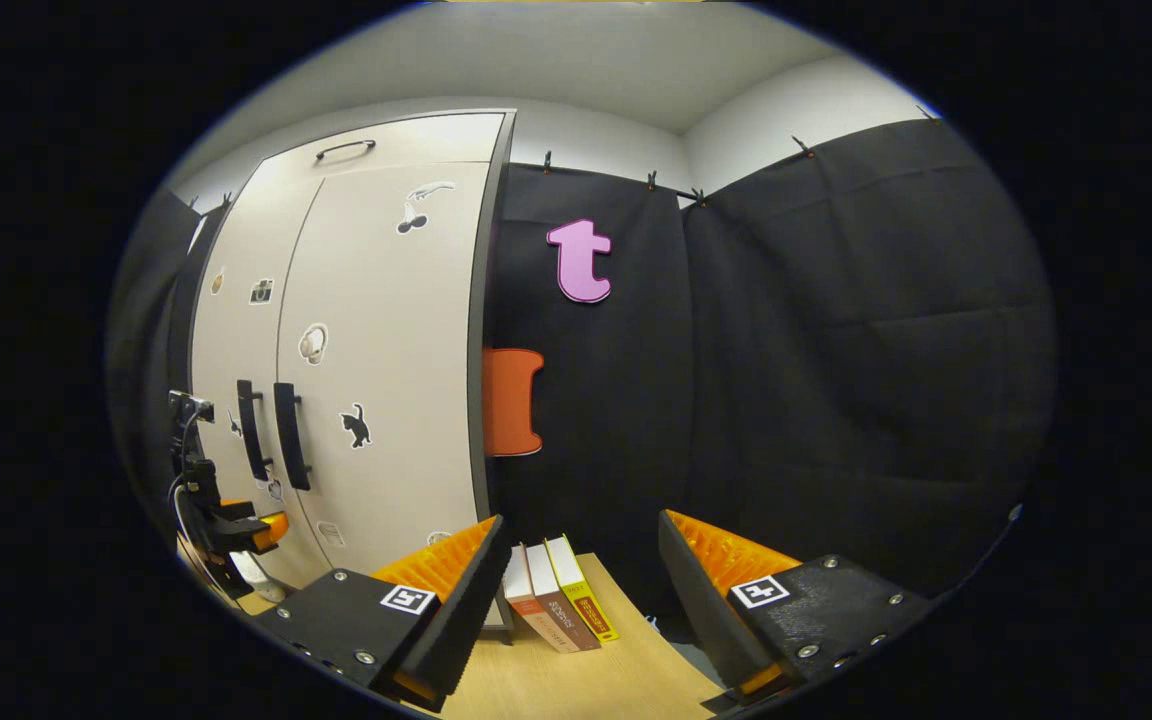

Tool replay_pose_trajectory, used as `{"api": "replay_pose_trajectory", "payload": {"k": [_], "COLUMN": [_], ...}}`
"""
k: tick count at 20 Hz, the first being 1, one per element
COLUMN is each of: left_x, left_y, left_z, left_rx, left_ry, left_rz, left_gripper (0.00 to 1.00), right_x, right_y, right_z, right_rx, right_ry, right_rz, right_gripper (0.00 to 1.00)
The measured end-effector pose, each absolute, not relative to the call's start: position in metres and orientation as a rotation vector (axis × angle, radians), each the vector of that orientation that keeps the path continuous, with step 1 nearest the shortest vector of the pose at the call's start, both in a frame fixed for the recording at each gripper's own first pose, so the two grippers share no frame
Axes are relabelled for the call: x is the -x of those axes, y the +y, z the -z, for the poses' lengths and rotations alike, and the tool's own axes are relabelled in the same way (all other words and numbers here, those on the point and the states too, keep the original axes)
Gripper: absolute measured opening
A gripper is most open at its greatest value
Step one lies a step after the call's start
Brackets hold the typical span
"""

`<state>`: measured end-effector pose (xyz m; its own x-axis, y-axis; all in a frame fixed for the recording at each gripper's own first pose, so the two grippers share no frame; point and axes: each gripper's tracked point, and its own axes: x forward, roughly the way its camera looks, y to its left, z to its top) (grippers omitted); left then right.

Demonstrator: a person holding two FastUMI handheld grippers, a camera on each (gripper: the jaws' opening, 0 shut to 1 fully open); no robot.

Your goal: Grab one shoe with the right hand and put it into the shoe cabinet, grab the other shoe with the left hand and put it into the shoe cabinet; then close the right door with the right hand and the left door with the left hand.

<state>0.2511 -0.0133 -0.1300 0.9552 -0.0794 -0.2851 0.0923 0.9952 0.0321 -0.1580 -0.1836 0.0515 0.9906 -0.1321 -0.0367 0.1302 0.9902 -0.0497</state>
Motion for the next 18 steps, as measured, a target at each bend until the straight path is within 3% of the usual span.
{"api": "replay_pose_trajectory", "payload": {"k": [7, 9, 10, 18], "left_x": [-0.197, -0.184, -0.178, -0.124], "left_y": [0.014, 0.032, 0.04, 0.105], "left_z": [0.062, 0.038, 0.024, -0.072], "left_rx": [-0.032, -0.052, -0.053, -0.062], "left_ry": [0.254, 0.244, 0.232, 0.135], "left_rz": [0.101, 0.081, 0.074, -0.046], "left_gripper": [0.95, 0.95, 0.95, 0.95], "right_x": [0.136, 0.132, 0.131, 0.132], "right_y": [-0.145, -0.13, -0.123, -0.091], "right_z": [-0.072, -0.077, -0.08, -0.103], "right_rx": [0.031, 0.024, 0.023, 0.022], "right_ry": [0.004, -0.008, -0.014, -0.061], "right_rz": [0.016, -0.02, -0.032, -0.095], "right_gripper": [0.92, 0.96, 0.92, 0.95]}}
